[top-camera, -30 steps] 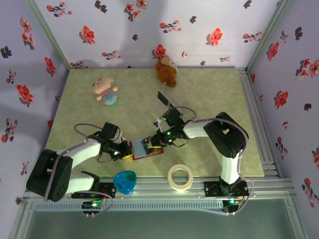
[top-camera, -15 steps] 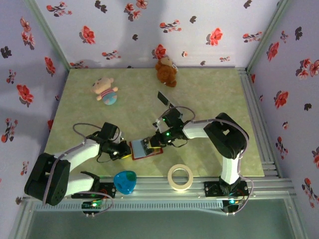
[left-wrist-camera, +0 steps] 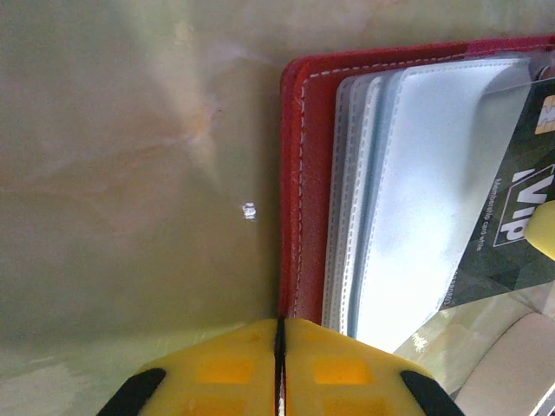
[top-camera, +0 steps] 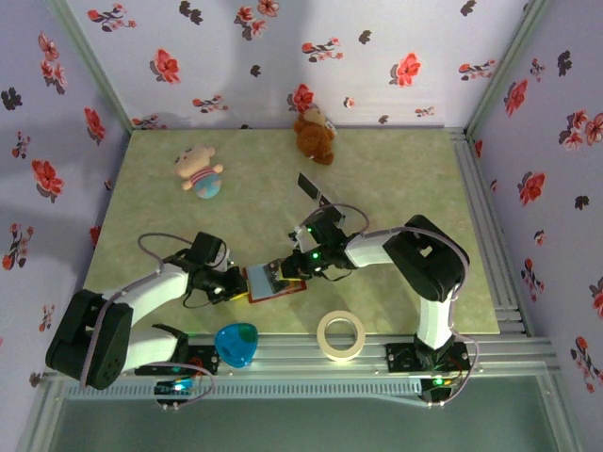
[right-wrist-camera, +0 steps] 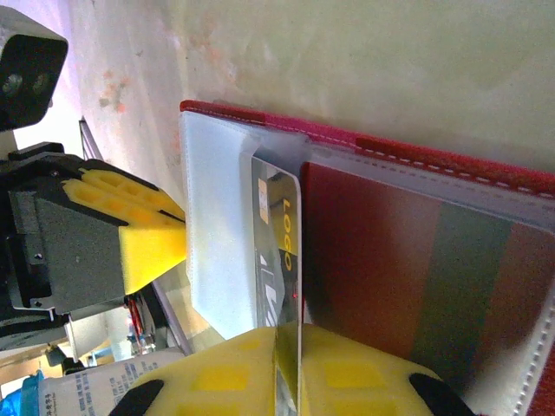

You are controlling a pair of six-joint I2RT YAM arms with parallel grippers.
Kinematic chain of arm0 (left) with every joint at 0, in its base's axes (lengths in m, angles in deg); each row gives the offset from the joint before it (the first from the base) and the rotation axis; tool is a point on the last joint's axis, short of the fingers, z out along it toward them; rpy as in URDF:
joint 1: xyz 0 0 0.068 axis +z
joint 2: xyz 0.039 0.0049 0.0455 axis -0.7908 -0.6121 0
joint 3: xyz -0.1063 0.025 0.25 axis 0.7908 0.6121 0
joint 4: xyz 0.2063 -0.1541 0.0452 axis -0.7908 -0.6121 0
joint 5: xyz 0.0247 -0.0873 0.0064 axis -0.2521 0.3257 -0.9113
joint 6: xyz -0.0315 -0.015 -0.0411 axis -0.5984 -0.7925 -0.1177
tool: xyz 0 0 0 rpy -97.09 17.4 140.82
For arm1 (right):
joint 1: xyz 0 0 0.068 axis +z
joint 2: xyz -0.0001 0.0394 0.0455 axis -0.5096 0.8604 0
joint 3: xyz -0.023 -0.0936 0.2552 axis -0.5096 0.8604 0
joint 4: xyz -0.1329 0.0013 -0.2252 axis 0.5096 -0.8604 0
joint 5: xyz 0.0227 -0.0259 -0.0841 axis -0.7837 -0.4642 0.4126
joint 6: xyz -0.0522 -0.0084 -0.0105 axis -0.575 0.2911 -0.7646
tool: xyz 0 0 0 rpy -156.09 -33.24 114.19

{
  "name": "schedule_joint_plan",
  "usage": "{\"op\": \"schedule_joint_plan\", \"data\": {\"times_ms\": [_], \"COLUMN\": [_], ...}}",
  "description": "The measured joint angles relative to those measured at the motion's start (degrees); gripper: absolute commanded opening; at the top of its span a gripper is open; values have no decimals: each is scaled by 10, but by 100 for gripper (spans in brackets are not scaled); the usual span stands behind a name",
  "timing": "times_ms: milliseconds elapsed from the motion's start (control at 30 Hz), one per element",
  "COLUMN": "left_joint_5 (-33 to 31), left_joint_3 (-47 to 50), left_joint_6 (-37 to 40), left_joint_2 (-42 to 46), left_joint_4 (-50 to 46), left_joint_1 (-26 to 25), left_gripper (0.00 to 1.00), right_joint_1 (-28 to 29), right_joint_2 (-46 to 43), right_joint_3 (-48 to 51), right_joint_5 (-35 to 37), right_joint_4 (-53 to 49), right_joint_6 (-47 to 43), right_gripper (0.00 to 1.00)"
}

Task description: Put the credit cards into the card holder

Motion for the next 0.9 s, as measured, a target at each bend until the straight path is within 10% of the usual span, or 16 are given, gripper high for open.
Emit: {"op": "schedule_joint_plan", "data": {"times_ms": [500, 900], "left_joint_5": [-2, -2], "left_joint_3": [6, 2], "left_joint_6": [0, 4], "left_joint_2": [0, -9], "left_joint_4": [9, 7], "left_joint_1": [-2, -2], "left_gripper": [11, 11], "right_joint_1": [18, 38], "right_joint_2": [0, -33], "right_joint_3": [2, -19], "right_joint_5": [18, 59], "right_joint_4": [24, -67], "right_joint_6": [27, -16], "right_gripper": [16, 43]}}
